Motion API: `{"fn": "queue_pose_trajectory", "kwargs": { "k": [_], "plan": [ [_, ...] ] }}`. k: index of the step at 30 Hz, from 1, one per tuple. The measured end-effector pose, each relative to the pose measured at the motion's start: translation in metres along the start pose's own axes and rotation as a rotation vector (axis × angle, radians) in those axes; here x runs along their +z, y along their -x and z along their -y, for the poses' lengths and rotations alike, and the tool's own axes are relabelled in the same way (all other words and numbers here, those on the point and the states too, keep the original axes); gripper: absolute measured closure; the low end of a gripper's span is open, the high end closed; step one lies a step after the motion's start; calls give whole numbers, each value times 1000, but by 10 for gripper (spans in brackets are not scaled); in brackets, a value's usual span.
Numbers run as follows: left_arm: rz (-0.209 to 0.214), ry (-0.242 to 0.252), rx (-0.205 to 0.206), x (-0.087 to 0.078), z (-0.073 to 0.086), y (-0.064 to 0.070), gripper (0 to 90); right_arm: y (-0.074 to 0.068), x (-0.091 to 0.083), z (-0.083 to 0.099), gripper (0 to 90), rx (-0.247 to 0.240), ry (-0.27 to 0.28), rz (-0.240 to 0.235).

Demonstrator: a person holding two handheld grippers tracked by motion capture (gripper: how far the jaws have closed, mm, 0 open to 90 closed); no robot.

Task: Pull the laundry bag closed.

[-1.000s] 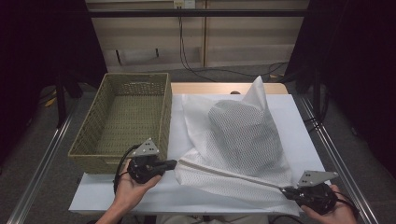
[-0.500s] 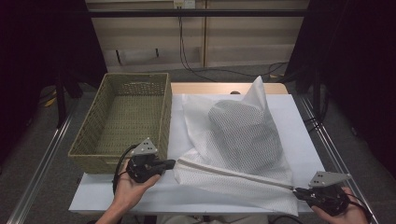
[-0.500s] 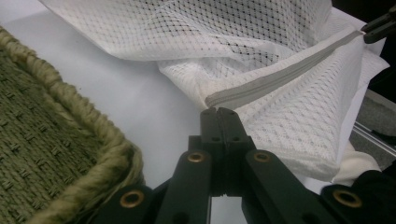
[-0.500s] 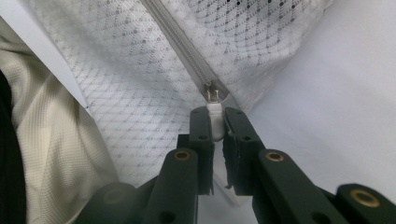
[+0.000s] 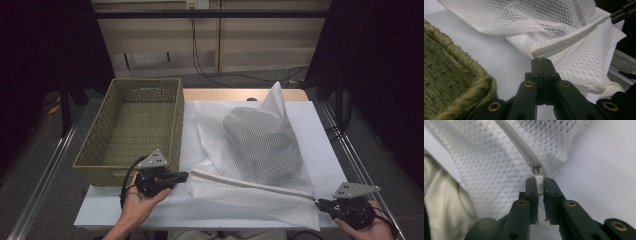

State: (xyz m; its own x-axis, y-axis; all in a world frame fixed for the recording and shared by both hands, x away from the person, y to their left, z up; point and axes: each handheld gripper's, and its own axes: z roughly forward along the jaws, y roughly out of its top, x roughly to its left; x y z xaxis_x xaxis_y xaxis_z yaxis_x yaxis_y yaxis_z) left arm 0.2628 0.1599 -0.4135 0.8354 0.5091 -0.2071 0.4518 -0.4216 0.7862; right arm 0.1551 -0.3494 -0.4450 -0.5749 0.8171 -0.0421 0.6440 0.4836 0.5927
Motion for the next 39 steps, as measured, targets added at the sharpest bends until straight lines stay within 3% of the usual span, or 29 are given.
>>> {"fn": "queue_pose_trajectory", "kwargs": {
  "k": [4,9,11,13,15,16,19,23,26,27,28,29,30,32,33,37,39],
  "plan": [
    [-10,-26,35,4,8,5,900,1,3,0,822,51,14,25],
    [10,-35,35,11,21,3,900,-1,6,-2,821,64,19,45],
    [39,-23,25,15,25,2,896,-2,8,-2,820,69,18,41],
    [60,-16,49,20,28,4,868,-4,9,-1,818,100,11,25],
    [48,-16,46,22,27,5,796,-3,11,-2,807,91,23,21],
    [65,-6,44,22,27,5,794,-2,11,-2,793,82,31,17],
    [60,19,41,20,26,8,725,-2,8,-3,757,117,47,6],
    [28,50,43,16,26,10,525,1,6,-5,661,157,74,17],
    [5,77,33,12,25,14,369,1,-1,-9,551,199,151,22],
    [16,87,35,10,25,16,313,3,-3,-11,510,211,186,22],
    [22,87,43,8,24,17,318,3,-6,-13,494,225,208,15],
    [1,99,44,4,24,21,318,3,-7,-14,468,232,225,14],
    [4,115,39,0,24,22,279,2,-11,-17,440,245,261,4],
    [-1,132,35,-6,24,24,225,-2,-16,-22,401,224,312,21],
    [-17,139,22,-11,25,24,200,-4,-17,-25,374,219,322,19],
    [-5,140,1,-20,34,20,152,-9,-22,-38,305,219,368,-26],
    [-45,149,-2,-24,41,18,133,-11,-22,-41,294,223,390,-30]
  ]
}}
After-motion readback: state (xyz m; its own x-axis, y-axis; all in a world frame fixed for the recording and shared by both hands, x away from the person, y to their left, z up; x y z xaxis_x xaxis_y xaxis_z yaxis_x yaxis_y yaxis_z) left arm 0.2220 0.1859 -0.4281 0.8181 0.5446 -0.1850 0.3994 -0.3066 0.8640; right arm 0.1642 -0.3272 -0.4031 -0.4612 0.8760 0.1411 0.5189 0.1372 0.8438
